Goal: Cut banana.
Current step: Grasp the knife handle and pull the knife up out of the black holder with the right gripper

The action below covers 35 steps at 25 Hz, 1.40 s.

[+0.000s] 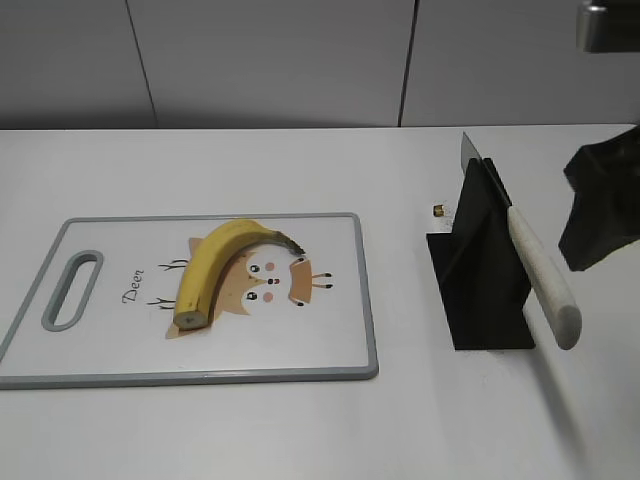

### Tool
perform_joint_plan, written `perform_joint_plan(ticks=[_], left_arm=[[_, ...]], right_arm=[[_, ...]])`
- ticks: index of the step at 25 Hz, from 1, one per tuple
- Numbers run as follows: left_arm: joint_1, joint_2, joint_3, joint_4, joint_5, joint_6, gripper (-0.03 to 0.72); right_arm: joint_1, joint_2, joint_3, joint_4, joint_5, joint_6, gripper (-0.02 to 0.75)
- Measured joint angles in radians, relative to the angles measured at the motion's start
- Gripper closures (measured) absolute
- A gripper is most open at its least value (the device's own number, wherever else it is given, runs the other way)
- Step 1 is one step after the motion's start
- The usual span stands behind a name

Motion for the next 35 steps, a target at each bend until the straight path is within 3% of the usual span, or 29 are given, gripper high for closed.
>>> perform_joint_plan(ticks=[22, 35], left_arm=[[0.000, 0.000, 0.000, 0.000, 0.000, 0.000, 0.133], [0.000, 0.000, 0.000, 0.000, 0.000, 0.000, 0.133]], right_arm=[[0.000, 0.261, -0.005, 0.002, -0.110, 0.033, 0.199], [0.000, 0.357, -0.005, -0.013, -0.114, 0.041, 0.261]])
